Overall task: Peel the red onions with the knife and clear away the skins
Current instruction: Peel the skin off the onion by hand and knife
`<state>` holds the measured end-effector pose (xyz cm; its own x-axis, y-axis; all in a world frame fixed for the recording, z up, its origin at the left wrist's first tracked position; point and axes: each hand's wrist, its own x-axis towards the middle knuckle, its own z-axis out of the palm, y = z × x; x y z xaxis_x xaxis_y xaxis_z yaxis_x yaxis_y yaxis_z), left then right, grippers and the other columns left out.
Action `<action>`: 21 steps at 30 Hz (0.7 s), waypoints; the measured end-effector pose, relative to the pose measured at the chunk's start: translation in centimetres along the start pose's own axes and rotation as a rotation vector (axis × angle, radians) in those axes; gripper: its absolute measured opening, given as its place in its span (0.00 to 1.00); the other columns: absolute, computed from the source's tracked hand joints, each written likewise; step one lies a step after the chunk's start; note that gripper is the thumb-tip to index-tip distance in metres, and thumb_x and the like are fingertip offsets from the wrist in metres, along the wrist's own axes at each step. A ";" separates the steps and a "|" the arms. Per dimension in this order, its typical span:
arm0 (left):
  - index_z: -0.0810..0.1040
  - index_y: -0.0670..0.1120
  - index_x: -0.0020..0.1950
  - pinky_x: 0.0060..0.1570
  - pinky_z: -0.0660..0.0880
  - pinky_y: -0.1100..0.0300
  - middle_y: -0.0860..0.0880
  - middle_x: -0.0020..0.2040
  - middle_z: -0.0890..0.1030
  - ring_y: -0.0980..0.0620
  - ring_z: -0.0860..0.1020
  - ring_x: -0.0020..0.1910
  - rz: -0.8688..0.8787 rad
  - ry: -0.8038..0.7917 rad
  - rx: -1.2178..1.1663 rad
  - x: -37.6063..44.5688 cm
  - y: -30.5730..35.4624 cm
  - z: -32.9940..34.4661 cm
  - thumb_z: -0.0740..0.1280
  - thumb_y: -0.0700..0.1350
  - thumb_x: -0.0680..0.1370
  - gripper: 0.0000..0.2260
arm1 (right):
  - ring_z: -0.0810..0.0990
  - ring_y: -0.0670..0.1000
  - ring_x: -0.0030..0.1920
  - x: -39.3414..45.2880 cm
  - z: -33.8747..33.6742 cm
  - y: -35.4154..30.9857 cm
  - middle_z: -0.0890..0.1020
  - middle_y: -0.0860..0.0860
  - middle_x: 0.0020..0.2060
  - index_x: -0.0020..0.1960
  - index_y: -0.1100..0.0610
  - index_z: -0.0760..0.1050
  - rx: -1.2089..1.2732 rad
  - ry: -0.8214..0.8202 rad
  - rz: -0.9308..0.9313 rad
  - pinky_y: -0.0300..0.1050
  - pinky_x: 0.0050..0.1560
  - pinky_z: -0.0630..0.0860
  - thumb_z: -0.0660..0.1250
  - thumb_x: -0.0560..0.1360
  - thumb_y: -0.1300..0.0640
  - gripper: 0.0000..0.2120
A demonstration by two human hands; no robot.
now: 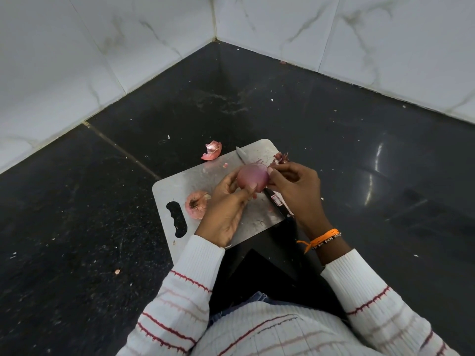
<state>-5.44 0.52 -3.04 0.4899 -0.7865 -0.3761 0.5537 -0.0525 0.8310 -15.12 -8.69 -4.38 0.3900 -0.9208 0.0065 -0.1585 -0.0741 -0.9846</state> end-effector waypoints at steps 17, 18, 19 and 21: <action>0.68 0.37 0.67 0.52 0.76 0.65 0.40 0.58 0.77 0.52 0.79 0.51 -0.067 0.044 -0.080 0.0 -0.4 0.6 0.62 0.34 0.77 0.18 | 0.73 0.53 0.31 -0.2 -0.2 0.1 0.75 0.55 0.29 0.34 0.61 0.73 -0.058 0.024 0.019 0.48 0.34 0.72 0.60 0.74 0.60 0.11; 0.68 0.37 0.67 0.52 0.76 0.64 0.40 0.59 0.77 0.51 0.78 0.53 -0.071 0.056 -0.089 0.1 -0.4 0.6 0.62 0.35 0.77 0.18 | 0.68 0.53 0.30 -0.3 -0.2 0.1 0.71 0.56 0.28 0.33 0.62 0.70 -0.055 0.027 0.022 0.47 0.33 0.67 0.57 0.75 0.61 0.13; 0.68 0.37 0.67 0.52 0.76 0.64 0.39 0.60 0.77 0.49 0.78 0.55 -0.073 0.064 -0.093 0.2 -0.4 0.6 0.62 0.35 0.77 0.19 | 0.65 0.53 0.30 -0.3 -0.2 0.1 0.68 0.57 0.28 0.32 0.62 0.68 -0.046 0.025 0.023 0.48 0.33 0.63 0.55 0.76 0.61 0.14; 0.68 0.37 0.68 0.53 0.76 0.64 0.38 0.62 0.76 0.47 0.77 0.59 -0.072 0.072 -0.086 0.2 -0.4 0.5 0.63 0.35 0.77 0.19 | 0.66 0.53 0.30 -0.3 -0.2 -0.1 0.69 0.58 0.28 0.33 0.65 0.69 -0.027 0.007 0.037 0.48 0.33 0.64 0.56 0.78 0.60 0.16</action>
<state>-5.88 0.05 -3.22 0.4923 -0.7361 -0.4646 0.6431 -0.0520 0.7640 -15.40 -8.46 -4.27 0.3775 -0.9256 -0.0286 -0.1969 -0.0501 -0.9791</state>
